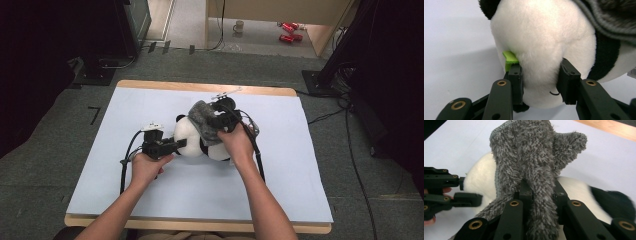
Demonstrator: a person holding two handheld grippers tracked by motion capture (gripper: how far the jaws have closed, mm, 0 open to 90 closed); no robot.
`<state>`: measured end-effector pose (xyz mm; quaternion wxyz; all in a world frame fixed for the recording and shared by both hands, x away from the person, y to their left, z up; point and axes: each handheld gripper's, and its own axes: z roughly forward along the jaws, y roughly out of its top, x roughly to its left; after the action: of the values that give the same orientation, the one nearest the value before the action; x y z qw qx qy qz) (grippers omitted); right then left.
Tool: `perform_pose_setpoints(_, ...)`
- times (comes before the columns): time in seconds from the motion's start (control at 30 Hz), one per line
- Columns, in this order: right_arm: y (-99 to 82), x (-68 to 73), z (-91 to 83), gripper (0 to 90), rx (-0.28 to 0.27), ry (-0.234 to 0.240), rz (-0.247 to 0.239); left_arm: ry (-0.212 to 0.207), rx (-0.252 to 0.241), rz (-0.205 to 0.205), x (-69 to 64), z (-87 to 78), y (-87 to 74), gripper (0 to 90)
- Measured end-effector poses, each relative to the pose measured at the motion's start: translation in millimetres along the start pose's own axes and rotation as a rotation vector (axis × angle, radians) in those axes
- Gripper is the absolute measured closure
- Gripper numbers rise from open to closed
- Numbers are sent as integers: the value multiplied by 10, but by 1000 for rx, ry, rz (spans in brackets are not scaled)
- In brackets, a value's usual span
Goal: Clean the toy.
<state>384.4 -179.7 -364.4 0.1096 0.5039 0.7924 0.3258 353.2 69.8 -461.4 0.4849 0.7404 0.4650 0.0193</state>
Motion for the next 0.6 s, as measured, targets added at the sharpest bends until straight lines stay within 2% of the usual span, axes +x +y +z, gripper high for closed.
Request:
perform_pose_setpoints(0.13, -82, -188, -164, 763, -35, 4, 44, -5, -1, -8, 8, 0, 1, 612)
perform_pose_setpoints(0.23, -171, -330, -244, 763, -62, 29, 89, -7, 2, -4, -8, -14, 1, 610)
perform_pose_setpoints(0.37, -261, -456, -338, 763, -87, 15, 106, -11, 5, -7, 9, -14, 1, 609)
perform_pose_setpoints(0.6, -447, -671, -421, 763, -97, -12, 157, -26, 7, -24, 43, -13, -8, 603)
